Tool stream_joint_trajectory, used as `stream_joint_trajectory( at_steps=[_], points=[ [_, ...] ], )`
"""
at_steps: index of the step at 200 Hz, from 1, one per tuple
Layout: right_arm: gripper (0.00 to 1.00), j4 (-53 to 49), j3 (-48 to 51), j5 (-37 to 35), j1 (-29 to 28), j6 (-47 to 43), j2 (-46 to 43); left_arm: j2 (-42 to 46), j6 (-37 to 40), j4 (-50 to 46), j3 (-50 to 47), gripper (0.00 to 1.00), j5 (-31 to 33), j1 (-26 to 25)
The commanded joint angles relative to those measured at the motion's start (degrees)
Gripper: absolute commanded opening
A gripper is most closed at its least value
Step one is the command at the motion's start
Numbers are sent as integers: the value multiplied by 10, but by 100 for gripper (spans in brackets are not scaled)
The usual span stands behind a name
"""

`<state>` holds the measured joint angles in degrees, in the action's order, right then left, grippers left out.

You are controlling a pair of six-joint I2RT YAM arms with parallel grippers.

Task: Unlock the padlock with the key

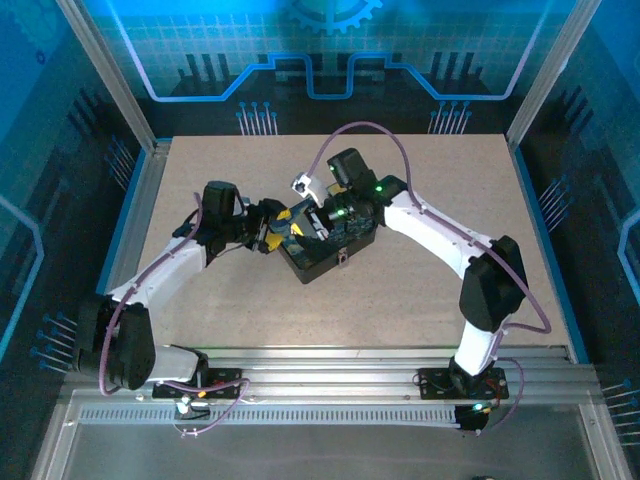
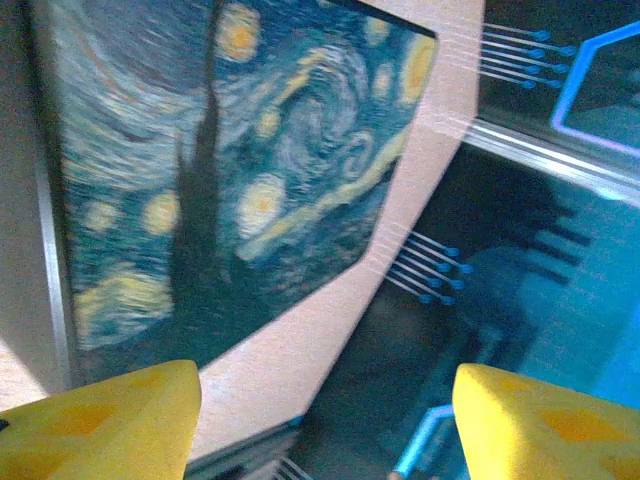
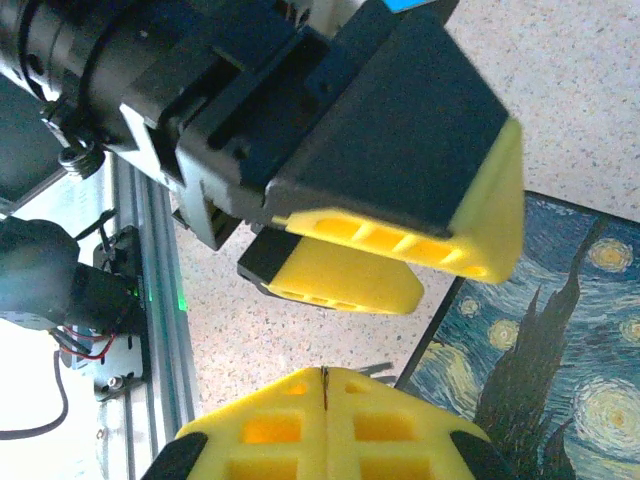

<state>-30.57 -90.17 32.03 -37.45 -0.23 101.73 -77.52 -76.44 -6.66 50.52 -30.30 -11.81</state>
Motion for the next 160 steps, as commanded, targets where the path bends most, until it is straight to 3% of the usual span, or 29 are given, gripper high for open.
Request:
stream_joint_trajectory(
  at_steps=[1, 160],
  points=[
    [0, -22, -20, 18, 4, 5, -21, -5, -80, 50, 6, 70, -38, -7],
    [0, 25, -8, -13, 10, 33, -18, -6, -138, 96, 2, 67, -58, -28]
  ],
)
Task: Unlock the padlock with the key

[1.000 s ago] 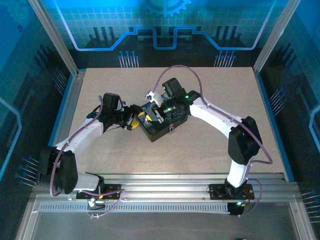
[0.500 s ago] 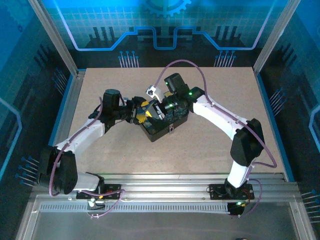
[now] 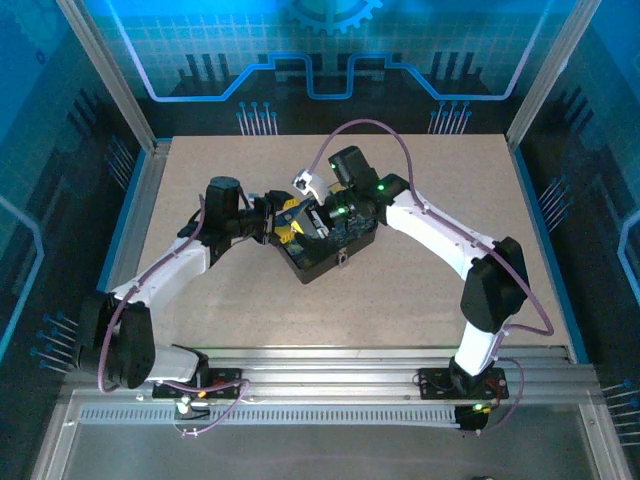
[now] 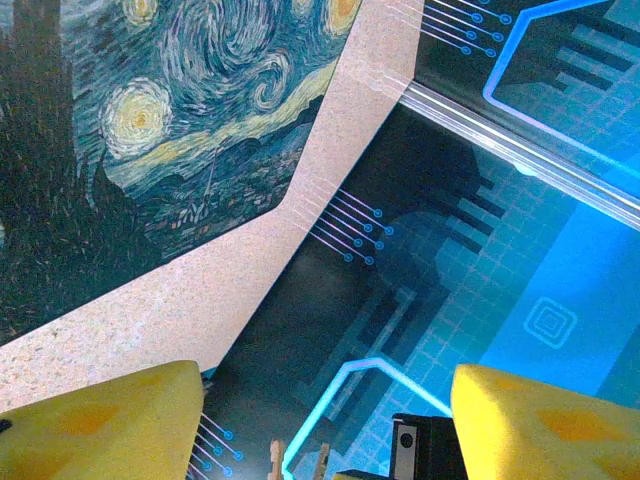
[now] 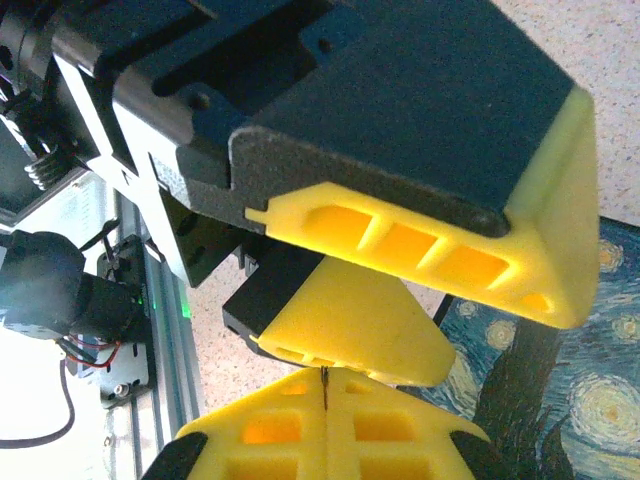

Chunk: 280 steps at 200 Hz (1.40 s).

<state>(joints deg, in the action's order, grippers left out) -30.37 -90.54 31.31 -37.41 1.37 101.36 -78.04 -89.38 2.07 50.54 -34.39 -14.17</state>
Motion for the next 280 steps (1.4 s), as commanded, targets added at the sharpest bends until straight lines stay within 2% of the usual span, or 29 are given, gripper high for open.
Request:
stream_joint_trajectory(
  at_steps=[1, 75, 147, 280],
  points=[
    [0, 23, -4, -6, 10, 16, -14, -1, -9, 8, 2, 67, -17, -4],
    [0, 51, 19, -11, 23, 38, -31, 6, -8, 2, -8, 67, -14, -1],
    [0, 53, 23, -7, 16, 36, -22, 16, -22, 18, -14, 60, -10, -1],
    [0, 52, 22, -8, 5, 32, -4, 24, -44, 46, -34, 54, -5, 6]
  ],
)
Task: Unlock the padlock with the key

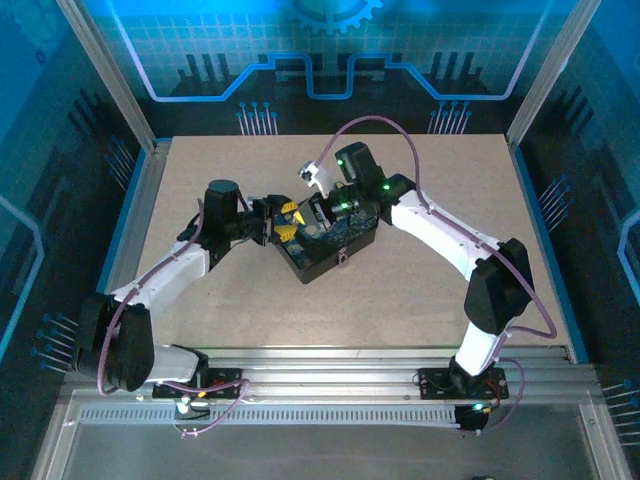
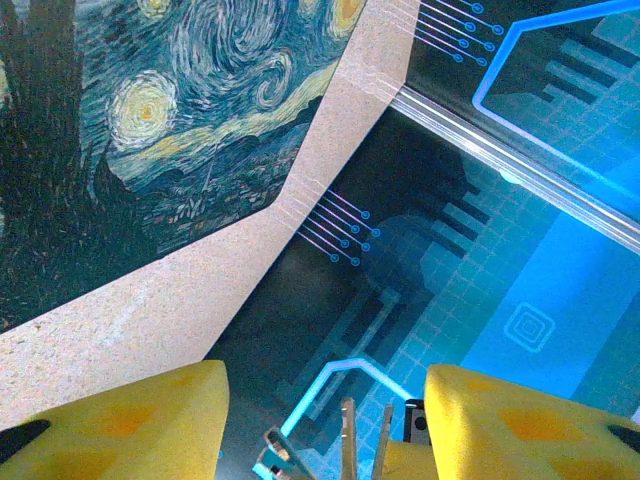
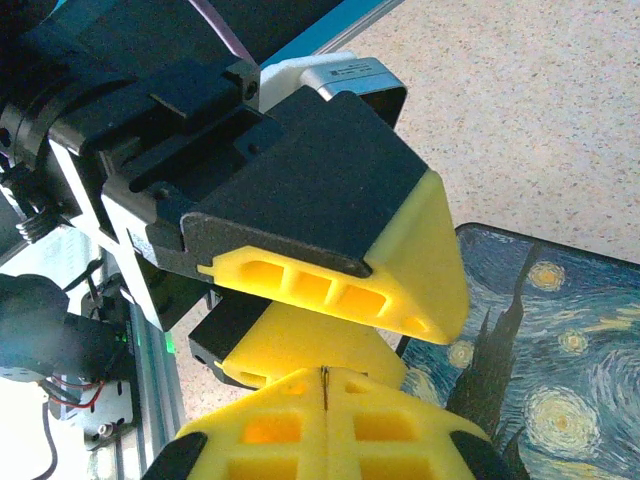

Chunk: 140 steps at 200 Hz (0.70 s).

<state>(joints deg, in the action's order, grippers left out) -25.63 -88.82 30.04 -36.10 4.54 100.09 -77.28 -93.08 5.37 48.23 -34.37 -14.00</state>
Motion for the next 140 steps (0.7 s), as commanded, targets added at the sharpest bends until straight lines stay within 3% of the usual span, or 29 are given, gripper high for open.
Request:
stream_joint_trajectory(
  at_steps=[1, 140],
  points=[
    [0, 5, 5, 4, -8, 0, 9, 16, -7, 13, -11, 54, -5, 4],
    [0, 0, 3, -4, -13, -4, 15, 29, -9, 14, -24, 35, -2, 14]
  ],
)
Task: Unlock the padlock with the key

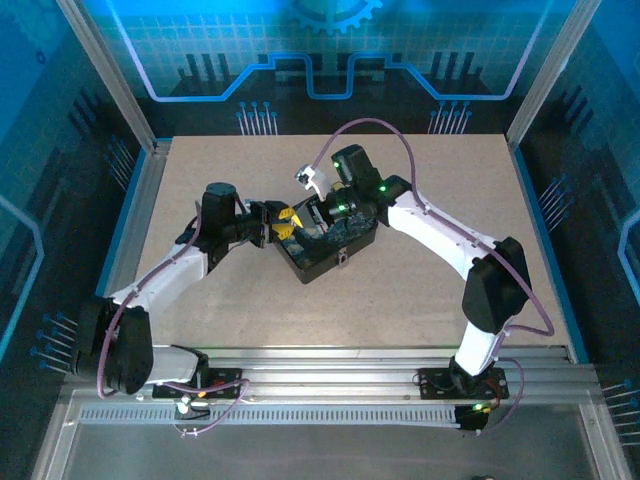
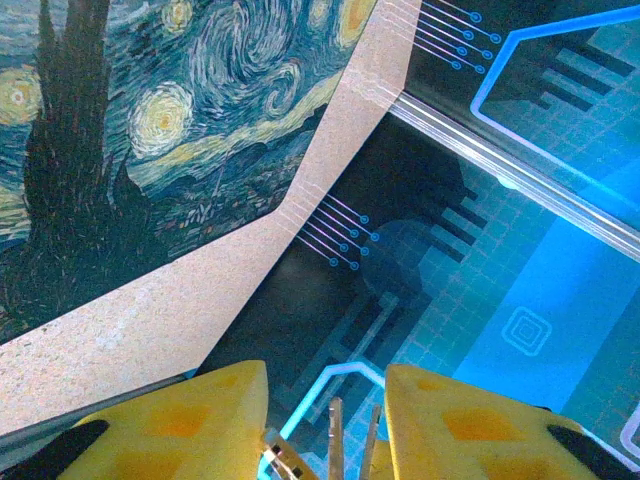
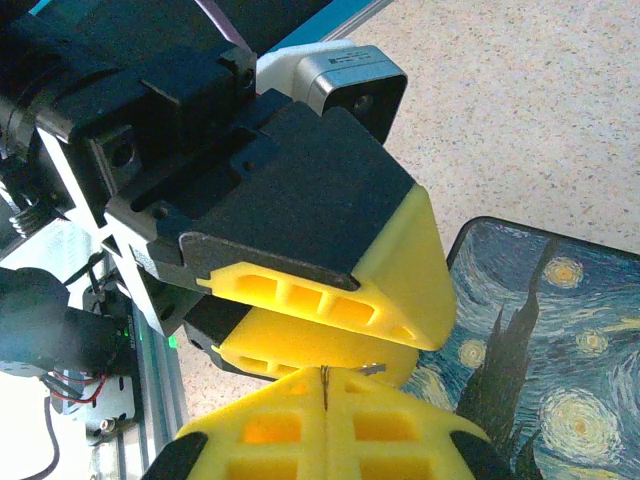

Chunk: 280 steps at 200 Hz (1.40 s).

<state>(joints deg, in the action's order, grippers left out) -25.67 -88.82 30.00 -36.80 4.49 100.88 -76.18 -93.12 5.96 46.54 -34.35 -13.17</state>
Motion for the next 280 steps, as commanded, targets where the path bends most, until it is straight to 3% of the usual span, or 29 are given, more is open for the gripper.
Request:
stream_joint_trajectory(
  at_steps=[1, 207, 280],
  points=[
    [0, 0, 4, -4, -7, -3, 7, 18, -9, 8, -7, 35, -3, 6],
    [0, 10, 0, -15, -6, 1, 13, 10, -21, 34, -10, 18, -11, 6],
    [0, 13, 11, -17, -1, 4, 6, 15, -17, 35, -15, 1, -8, 10]
  ],
)
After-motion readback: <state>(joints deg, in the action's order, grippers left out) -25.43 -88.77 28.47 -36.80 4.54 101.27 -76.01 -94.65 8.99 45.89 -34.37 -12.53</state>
